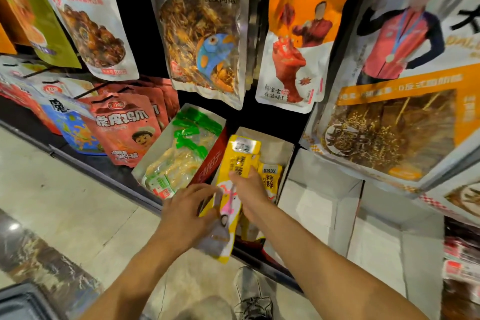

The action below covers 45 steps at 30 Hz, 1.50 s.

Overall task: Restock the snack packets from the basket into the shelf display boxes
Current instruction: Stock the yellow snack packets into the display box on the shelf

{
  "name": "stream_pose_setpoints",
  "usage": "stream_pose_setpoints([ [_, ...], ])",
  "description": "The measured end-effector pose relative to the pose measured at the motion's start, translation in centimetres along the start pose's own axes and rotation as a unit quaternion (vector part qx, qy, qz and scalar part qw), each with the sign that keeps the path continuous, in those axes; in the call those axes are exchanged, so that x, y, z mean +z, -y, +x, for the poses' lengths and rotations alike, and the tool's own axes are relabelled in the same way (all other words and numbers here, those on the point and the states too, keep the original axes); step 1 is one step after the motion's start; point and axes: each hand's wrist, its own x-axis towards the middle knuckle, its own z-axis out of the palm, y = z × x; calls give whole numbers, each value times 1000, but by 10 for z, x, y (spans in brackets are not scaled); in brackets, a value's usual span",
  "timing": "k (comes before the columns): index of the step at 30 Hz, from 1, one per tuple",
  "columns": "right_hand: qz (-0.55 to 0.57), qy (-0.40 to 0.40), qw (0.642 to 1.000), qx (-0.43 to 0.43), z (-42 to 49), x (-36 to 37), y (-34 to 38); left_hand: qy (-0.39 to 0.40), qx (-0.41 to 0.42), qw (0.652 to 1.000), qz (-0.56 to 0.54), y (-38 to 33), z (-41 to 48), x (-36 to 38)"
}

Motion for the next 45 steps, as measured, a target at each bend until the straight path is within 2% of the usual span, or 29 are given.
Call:
stream_pose_setpoints([
  [1,-31,-25,999,-28,8,-11,1,-32,-10,997,74,1,0,-2],
  [3,-142,-90,982,-81,25,-32,5,-69,-52,985,148,4,-2,-6],
  [6,-327,-106,926,-156,37,-47,-3,-115,-71,971,199,11,-4,-4],
  [7,-424,-117,881,-175,43,-49,-16,-122,-72,968,210,13,-5,-3],
  [9,-619,-135,748,-198,52,-56,-45,-119,-67,965,222,14,-4,-2],
  [10,-673,-130,700,-199,54,-61,-52,-120,-60,964,228,13,-3,-2],
  [11,-700,-116,675,-202,54,-66,-54,-120,-57,964,232,11,-1,-3],
  [14,-735,-80,637,-219,56,-69,-50,-123,-54,966,222,9,5,-8],
  [15,-741,-73,630,-220,56,-67,-50,-122,-59,967,217,9,6,-9],
  [18,-747,-33,641,-173,42,-61,-51,-116,-68,969,205,12,4,-6],
  [21,-785,25,609,-107,22,-43,-53,-109,-68,971,200,13,5,-7],
  [23,-787,51,610,-78,21,-28,-58,-104,-75,972,199,14,5,-9],
  [25,-767,58,637,-50,26,-20,-62,-101,-81,971,199,15,4,-8],
  [28,-682,61,729,-19,31,-21,-66,-92,-85,973,193,18,1,-5],
  [29,-663,59,746,-19,31,-22,-68,-87,-87,974,192,19,1,-4],
  [31,-651,53,757,-24,31,-23,-71,-78,-91,974,190,20,0,-2],
  [33,-669,58,740,-36,33,-25,-74,-72,-95,975,187,19,1,-1],
  [36,-764,15,641,-77,30,-35,-72,-68,-91,977,178,13,4,-2],
  [38,-786,-17,611,-96,22,-43,-71,-65,-90,979,174,11,6,-4],
  [40,-779,-18,614,-125,9,-46,-75,-58,-95,979,168,10,5,-4],
  [42,-761,-5,633,-145,-1,-47,-79,-53,-96,980,165,10,4,-4],
  [45,-730,57,672,-112,-5,-54,-67,-53,-91,981,160,8,6,-7],
])
